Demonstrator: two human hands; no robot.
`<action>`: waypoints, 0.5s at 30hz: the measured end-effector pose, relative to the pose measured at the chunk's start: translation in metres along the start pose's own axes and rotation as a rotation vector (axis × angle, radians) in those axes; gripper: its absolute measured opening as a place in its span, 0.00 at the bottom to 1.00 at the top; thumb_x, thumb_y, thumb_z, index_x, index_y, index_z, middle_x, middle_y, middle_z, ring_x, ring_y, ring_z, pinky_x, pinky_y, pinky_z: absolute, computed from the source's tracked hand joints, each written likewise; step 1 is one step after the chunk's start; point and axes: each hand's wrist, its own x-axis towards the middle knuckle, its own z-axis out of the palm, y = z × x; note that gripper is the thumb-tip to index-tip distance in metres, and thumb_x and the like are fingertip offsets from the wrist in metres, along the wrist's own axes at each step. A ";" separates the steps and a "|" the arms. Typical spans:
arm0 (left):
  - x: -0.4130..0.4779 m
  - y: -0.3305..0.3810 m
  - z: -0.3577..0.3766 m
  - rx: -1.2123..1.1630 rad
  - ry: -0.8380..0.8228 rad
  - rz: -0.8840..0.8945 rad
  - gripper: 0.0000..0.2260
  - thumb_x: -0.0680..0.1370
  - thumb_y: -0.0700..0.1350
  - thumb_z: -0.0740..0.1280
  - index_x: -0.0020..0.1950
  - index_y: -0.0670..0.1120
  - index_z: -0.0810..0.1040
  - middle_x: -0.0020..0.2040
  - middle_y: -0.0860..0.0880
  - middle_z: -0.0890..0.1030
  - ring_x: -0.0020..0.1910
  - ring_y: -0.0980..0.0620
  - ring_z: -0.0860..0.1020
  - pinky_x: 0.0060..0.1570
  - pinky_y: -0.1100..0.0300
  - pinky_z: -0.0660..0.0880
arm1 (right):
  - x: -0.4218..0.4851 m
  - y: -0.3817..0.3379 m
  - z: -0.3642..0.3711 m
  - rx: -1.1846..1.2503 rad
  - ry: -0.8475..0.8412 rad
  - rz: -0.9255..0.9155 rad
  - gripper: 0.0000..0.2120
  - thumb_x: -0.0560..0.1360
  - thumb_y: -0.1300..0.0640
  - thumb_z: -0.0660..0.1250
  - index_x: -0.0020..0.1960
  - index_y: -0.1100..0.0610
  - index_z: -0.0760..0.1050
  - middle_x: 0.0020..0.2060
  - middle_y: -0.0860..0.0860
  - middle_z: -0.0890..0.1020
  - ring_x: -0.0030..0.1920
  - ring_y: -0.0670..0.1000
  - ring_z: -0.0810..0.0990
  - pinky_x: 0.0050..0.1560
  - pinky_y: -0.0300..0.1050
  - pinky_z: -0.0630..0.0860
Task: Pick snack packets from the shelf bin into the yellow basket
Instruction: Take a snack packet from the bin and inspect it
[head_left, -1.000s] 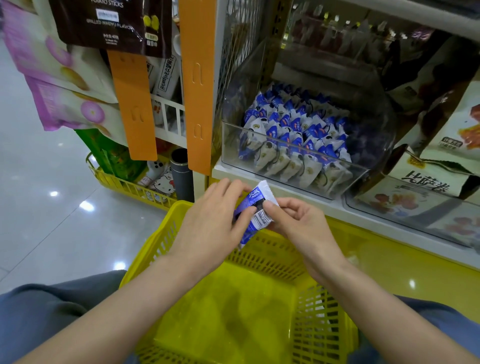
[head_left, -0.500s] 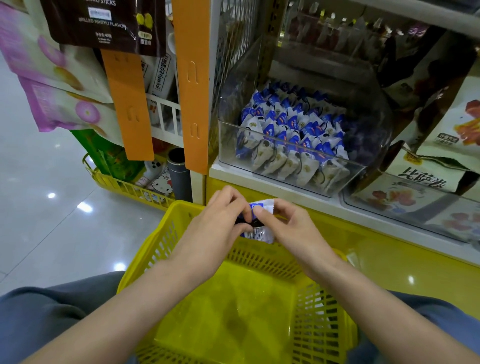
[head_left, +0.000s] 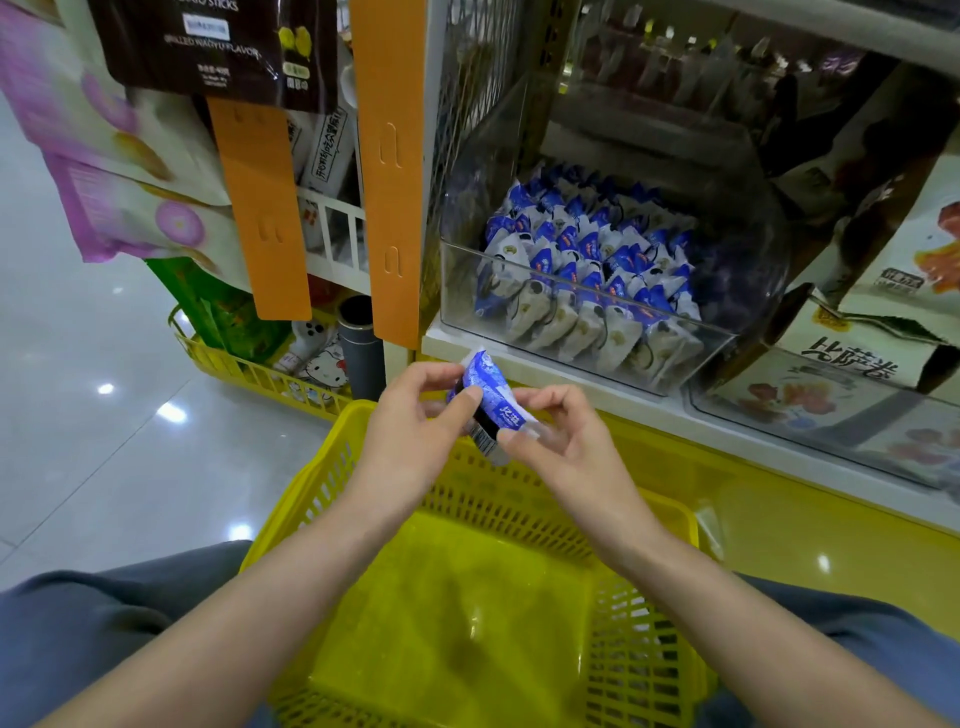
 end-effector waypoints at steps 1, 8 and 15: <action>0.000 0.001 0.000 0.037 -0.003 0.037 0.07 0.74 0.38 0.68 0.49 0.49 0.76 0.54 0.47 0.79 0.46 0.52 0.79 0.47 0.61 0.77 | 0.000 -0.001 -0.001 0.019 0.000 0.009 0.09 0.74 0.68 0.64 0.50 0.59 0.67 0.48 0.48 0.78 0.42 0.38 0.80 0.39 0.30 0.74; -0.013 0.001 0.002 0.390 -0.213 0.429 0.12 0.71 0.36 0.71 0.50 0.49 0.79 0.52 0.57 0.74 0.54 0.65 0.73 0.50 0.74 0.70 | 0.005 -0.008 -0.008 -0.063 0.113 0.089 0.04 0.78 0.60 0.61 0.46 0.59 0.74 0.44 0.58 0.79 0.45 0.51 0.77 0.51 0.57 0.76; -0.019 -0.001 0.002 0.632 -0.161 0.551 0.09 0.76 0.52 0.63 0.52 0.50 0.72 0.52 0.56 0.68 0.49 0.58 0.72 0.44 0.55 0.75 | 0.003 -0.005 -0.005 -0.100 0.149 0.038 0.06 0.78 0.61 0.61 0.43 0.60 0.73 0.44 0.62 0.79 0.45 0.54 0.77 0.54 0.63 0.75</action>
